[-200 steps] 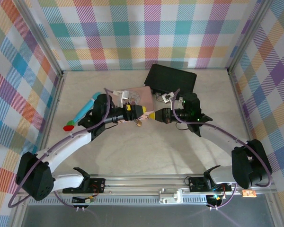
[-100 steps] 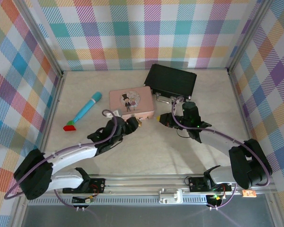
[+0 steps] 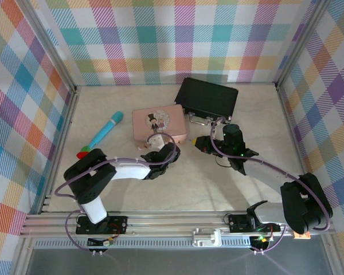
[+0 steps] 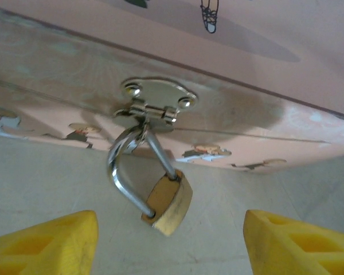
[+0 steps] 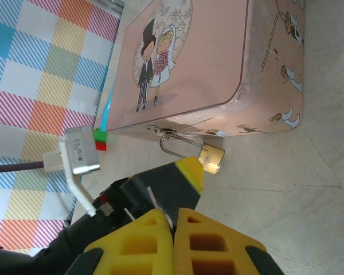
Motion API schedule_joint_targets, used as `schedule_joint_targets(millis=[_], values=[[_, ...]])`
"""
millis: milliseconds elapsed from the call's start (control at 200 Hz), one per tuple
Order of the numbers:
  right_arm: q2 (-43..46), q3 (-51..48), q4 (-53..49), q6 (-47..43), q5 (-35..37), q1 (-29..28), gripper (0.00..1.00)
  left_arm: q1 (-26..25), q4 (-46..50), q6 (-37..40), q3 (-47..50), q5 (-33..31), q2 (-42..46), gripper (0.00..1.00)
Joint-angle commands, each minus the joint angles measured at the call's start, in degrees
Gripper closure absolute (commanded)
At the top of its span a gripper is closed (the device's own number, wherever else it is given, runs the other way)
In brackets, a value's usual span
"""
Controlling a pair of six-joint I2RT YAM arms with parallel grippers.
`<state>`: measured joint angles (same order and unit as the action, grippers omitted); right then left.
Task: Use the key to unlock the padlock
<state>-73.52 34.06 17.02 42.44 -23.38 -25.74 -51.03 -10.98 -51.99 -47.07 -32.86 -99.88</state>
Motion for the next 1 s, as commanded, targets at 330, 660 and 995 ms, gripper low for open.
schedule_joint_targets(millis=[330, 660, 995], values=[[1.68, -0.41, 0.55, -0.85, 0.55, 0.23, 1.0, 0.64, -2.52, -1.22, -5.01, -4.08, -10.87, 0.48], [0.97, -0.35, 0.55, -0.67, 0.25, 0.32, 1.0, 4.12, -8.81, 0.28, -2.14, -1.81, -11.71, 0.84], [-3.14, -2.48, 5.29, 2.34, -1.88, 0.28, 1.0, 6.49, -13.09, -2.97, 5.43, 8.77, -0.76, 1.0]])
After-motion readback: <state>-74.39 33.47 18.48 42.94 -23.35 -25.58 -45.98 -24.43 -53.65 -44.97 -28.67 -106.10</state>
